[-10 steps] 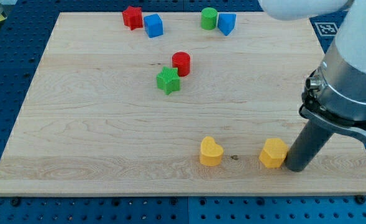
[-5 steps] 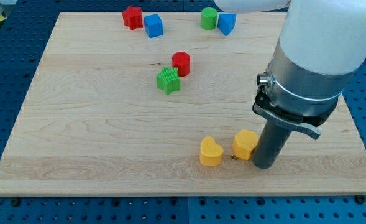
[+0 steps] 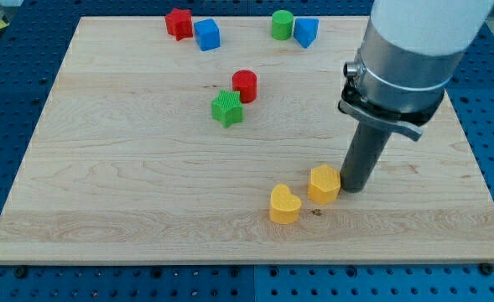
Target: Push the yellow blocks to the bottom center of the board
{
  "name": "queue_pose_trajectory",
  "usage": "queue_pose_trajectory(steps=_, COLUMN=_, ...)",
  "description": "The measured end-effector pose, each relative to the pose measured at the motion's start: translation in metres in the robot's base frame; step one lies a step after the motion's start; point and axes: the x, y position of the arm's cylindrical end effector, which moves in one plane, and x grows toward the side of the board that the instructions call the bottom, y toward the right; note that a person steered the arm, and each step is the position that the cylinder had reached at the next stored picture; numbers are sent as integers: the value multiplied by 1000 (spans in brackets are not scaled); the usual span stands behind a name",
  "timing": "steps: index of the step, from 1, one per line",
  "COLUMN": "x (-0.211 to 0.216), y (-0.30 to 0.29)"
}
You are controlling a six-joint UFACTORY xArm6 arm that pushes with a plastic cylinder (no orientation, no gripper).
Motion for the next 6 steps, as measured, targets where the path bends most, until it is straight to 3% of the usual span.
queue_pose_trajectory(steps=3, x=-5, y=-8)
queue_pose_trajectory(steps=6, x=12, y=-74)
